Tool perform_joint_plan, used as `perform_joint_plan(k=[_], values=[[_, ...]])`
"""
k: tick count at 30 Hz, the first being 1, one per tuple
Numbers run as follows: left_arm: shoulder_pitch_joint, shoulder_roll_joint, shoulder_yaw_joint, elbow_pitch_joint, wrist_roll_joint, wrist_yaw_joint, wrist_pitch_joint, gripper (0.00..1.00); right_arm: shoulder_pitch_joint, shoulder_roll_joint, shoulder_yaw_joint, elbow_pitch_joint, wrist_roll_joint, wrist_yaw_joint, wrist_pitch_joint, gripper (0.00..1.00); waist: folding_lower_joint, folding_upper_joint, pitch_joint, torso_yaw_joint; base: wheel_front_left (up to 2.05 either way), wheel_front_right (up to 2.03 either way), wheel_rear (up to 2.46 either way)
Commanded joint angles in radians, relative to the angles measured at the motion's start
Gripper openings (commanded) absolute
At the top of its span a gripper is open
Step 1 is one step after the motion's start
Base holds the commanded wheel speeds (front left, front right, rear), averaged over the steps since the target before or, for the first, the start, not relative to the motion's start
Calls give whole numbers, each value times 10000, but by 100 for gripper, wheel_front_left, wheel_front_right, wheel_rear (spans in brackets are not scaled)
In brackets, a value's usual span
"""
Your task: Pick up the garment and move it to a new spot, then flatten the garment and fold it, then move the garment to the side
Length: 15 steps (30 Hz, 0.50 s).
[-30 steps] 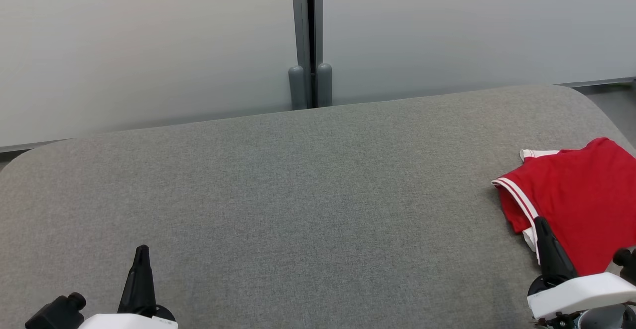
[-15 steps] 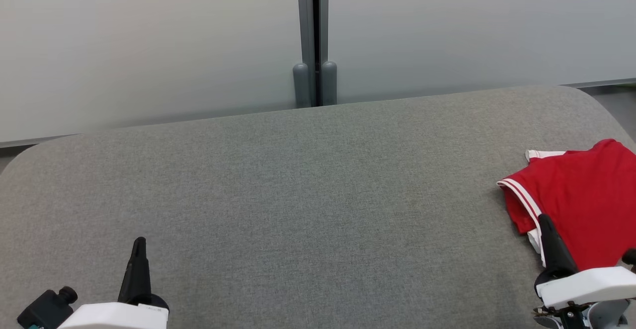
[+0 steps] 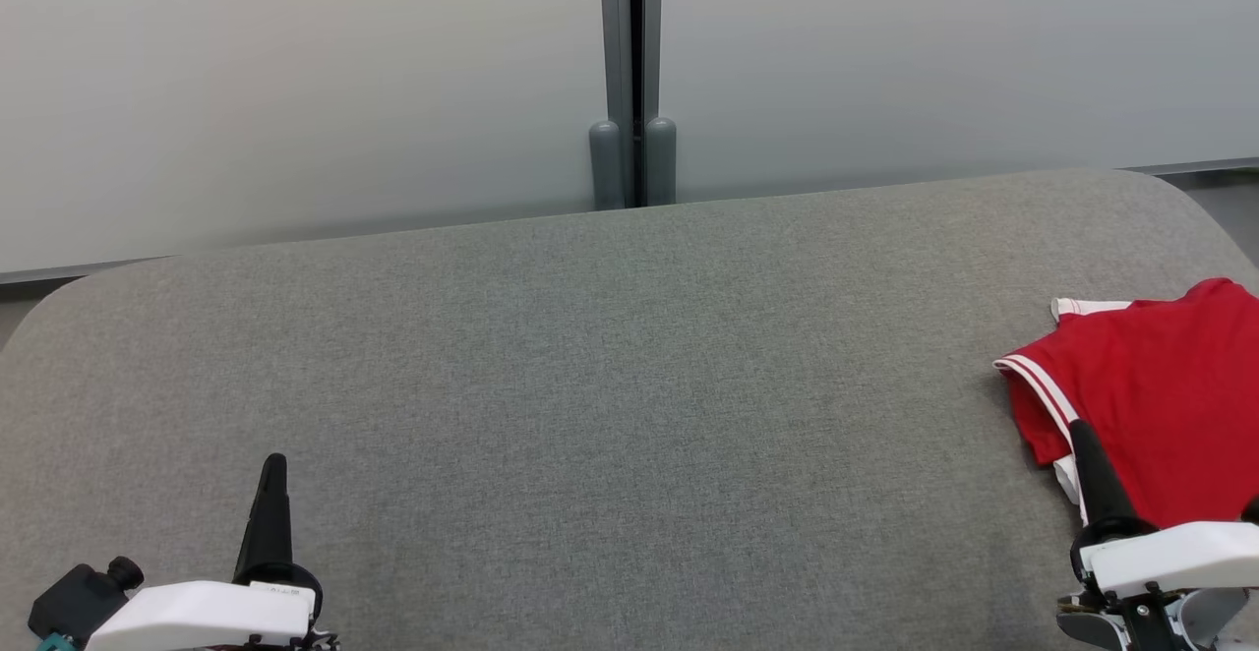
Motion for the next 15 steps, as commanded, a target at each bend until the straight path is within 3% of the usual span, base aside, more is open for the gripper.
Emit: perform_joint_plan(k=[1, 15], values=[[-325, 71, 81, -50, -324, -63, 70, 0, -227, -22, -121, -74, 301, 1, 108, 0, 0, 0, 7, 16, 0, 0, 0], [-569, 83, 186, 90, -1643, -144, 456, 0, -307, 173, -431, -22, 1522, 2, 494, 0, 0, 0, 55, 136, 0, 0, 0]])
